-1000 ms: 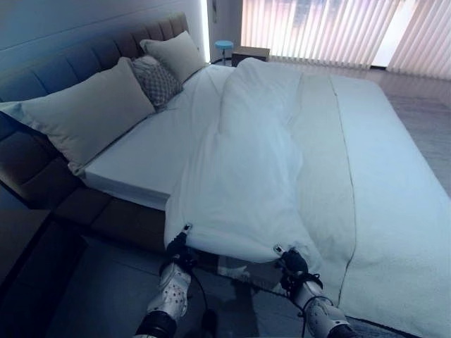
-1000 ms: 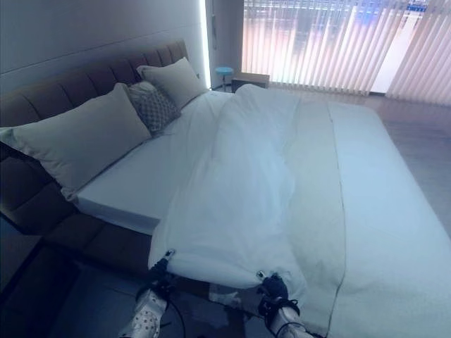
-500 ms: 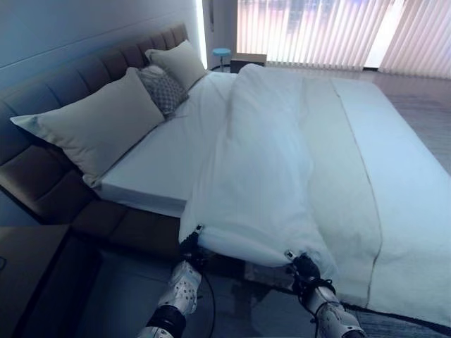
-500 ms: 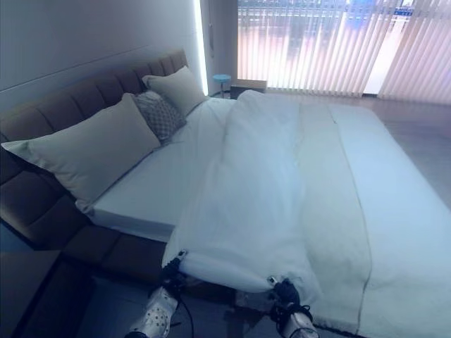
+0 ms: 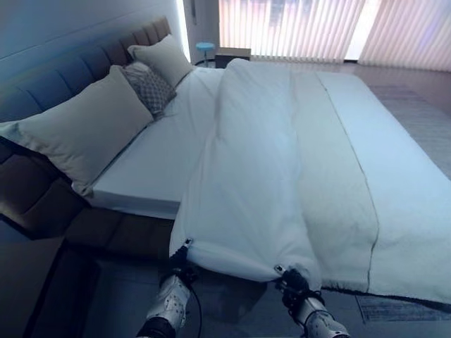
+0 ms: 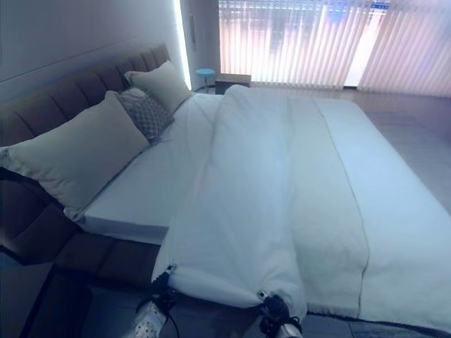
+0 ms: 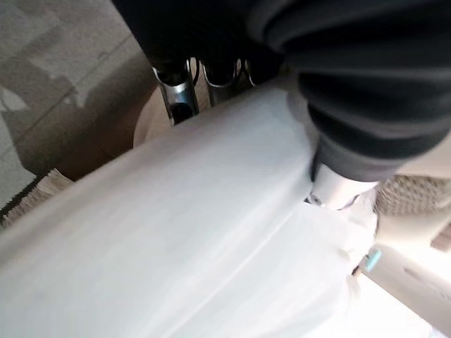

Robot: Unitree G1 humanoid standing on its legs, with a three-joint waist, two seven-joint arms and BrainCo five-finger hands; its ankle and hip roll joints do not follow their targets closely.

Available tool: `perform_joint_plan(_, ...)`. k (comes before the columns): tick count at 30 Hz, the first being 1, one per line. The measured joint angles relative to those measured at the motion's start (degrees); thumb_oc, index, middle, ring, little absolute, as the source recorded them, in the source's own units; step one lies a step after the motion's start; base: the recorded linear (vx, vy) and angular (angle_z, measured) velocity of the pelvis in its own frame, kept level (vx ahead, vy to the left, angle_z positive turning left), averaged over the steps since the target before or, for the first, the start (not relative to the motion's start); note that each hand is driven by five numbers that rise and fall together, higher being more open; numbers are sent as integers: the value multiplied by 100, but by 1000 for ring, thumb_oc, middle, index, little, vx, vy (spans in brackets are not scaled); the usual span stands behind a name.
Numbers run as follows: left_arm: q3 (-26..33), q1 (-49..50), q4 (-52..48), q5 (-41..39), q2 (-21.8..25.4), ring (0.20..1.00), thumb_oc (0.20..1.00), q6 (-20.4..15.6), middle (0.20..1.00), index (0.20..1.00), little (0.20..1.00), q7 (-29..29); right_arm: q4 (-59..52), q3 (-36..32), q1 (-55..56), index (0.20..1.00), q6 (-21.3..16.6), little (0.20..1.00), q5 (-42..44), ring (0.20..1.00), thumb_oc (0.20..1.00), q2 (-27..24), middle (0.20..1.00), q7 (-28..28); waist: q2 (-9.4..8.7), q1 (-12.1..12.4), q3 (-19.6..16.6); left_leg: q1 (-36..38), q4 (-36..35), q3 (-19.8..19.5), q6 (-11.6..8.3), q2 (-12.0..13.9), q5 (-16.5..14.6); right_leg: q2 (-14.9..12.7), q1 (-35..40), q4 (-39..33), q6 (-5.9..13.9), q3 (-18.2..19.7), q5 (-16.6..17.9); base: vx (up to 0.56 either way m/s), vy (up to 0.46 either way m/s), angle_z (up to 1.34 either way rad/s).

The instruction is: Make the bed

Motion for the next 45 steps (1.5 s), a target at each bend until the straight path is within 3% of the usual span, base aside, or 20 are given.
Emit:
perform_joint_plan(9,0,-1,280,198,-55,200,200,11,200,200,200,-53,277,0,71,200,0,200,-58,200,200,14,200,5,-19,-15,-113,186,-183,-11,-46,17,30,42,261,-238,5,-26,1,57,-20,7)
perform_joint_plan(10,0,1,374,284,-55,580,580,15,580,580,580,-53,342,0,88,263,2,263,-69,263,263,28,263,6,-30,-14,-186,192,-201,-16,-52,26,36,51,275,-264,4,-35,2,52,-15,3)
perform_joint_plan(11,0,8,397,311,-55,1000,1000,20,1000,1000,1000,-52,343,-1,104,567,1,567,-70,567,567,28,567,6,-34,-14,-210,193,-201,-15,-52,28,37,55,281,-270,4,-37,2,65,-20,4)
perform_joint_plan(12,3,-2,593,397,-31,1000,1000,18,1000,1000,1000,-51,459,-6,130,1000,-11,1000,-96,1000,1000,16,1000,6,-35,-14,-236,208,-212,-18,-54,32,38,61,316,-310,3,-47,9,49,-17,4)
perform_joint_plan(22,231,709,1159,998,548,1000,1000,151,1000,1000,1000,80,1498,-304,386,1000,36,1000,-277,1000,1000,-304,1000,4,-58,8,-386,365,-412,-14,-69,39,194,72,449,-383,-11,-127,29,39,-12,8)
perform_joint_plan(37,226,765,1314,1001,575,1000,1000,153,1000,1000,1000,80,1514,-312,581,1000,35,1000,-277,1000,1000,-312,1000,-5,-32,-2,-515,250,-445,7,-79,76,277,97,340,-406,-21,-91,119,-3,0,0)
perform_joint_plan(39,225,775,1191,1000,576,1000,1000,174,1000,1000,1000,155,1285,-310,592,1000,43,1000,-294,1000,1000,-333,1000,-148,-19,-4,-525,175,-437,9,-77,75,300,96,283,-408,-55,-91,153,-163,-3,0)
perform_joint_plan(40,209,918,494,1001,613,1000,1000,294,1000,1000,1000,266,424,-230,737,1000,149,1000,-447,1000,1000,-470,1000,-293,14,-15,-485,79,-412,11,-74,71,365,90,129,-364,-66,-79,196,-247,-7,-4)
perform_joint_plan(42,46,759,-577,1082,790,1000,1000,189,1000,1000,1000,291,-902,-120,588,1000,-88,1000,-736,1000,1000,-880,1000,-276,110,-16,-338,-309,-371,59,-53,66,508,79,-340,-170,-70,-18,269,-333,-17,-8)
perform_joint_plan(43,-20,640,-621,1180,862,1000,1000,123,1000,1000,1000,269,-943,-138,397,1000,-159,1000,-786,1000,1000,-940,1000,-243,147,-6,-223,-342,-383,70,-48,64,551,75,-368,-162,-43,-15,294,-280,-16,16)
perform_joint_plan(45,-320,-2,-787,1210,1086,1000,1000,73,1000,1000,1000,123,-1108,-98,-134,1000,-239,1000,-847,1000,1000,-1358,1000,-117,166,-129,81,-1047,388,127,-161,-55,561,-4,-696,260,33,13,107,-152,7,68)
